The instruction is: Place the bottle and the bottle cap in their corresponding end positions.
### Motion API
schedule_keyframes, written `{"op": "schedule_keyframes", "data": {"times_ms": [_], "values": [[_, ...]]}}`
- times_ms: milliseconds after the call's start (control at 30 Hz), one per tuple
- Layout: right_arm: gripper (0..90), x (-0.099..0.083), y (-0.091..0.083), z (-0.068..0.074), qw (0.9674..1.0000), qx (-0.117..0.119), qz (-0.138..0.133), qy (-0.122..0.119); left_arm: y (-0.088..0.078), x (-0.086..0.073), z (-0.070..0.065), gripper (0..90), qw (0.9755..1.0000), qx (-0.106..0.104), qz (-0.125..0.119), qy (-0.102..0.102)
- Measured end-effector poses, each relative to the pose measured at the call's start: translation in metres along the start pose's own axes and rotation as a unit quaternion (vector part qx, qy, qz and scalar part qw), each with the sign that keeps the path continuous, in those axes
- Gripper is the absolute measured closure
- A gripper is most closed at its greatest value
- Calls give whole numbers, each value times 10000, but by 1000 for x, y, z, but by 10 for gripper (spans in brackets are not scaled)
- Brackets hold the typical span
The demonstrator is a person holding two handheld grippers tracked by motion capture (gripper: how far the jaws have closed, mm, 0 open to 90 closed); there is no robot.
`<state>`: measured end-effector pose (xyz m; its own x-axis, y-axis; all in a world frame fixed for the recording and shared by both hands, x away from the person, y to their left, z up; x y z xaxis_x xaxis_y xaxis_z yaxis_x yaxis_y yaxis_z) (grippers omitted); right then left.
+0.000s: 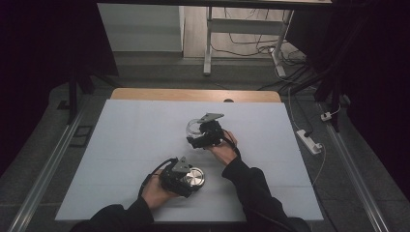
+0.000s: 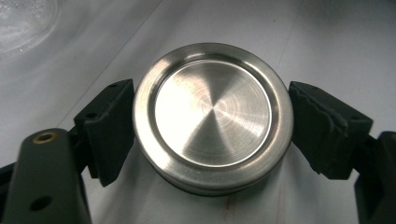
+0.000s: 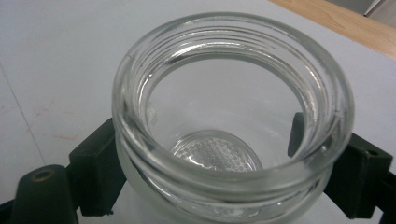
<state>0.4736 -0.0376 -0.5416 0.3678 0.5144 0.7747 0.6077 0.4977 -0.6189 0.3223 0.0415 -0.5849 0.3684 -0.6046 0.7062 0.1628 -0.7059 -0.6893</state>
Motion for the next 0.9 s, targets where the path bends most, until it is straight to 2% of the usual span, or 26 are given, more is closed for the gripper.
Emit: {"op": "schedule_keyframes", "data": {"times_ms": [133, 300, 433, 633, 767, 900], "values": [[85, 2, -2, -1, 9997, 178, -100, 93, -1, 0, 0, 154, 9999, -89, -53, -66], [46, 9, -10, 0, 9995, 193, -242, 80, -5, -1, 1, 102, 9999, -75, -90, -94], [22, 11, -15, 1, 9995, 190, -261, 41, -11, 1, 1, 77, 9995, -135, -245, -150], [6, 7, -19, 1, 9994, 263, -200, 43, -17, 0, 0, 56, 9995, -153, -261, -106], [5, 2, -26, -1, 9994, 312, -163, 24, -24, -1, -1, 45, 9991, -214, -356, -110], [5, 0, -33, -3, 9989, 423, -186, 107, -30, -2, -1, 34, 9988, -203, -421, -141]]}}
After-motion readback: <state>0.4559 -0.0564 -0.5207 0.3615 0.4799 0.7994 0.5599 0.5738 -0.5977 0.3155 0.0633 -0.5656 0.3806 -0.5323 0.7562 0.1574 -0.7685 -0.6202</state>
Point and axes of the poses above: each handheld gripper's, and its own axes: y roughly forward along the jaws, x roughly out of its top, z roughly to its left, the point moved 6 cm from there along y, roughly forward along the jaws, and after that the axes turned 9 degrees about -x, right-handed, at the moved point
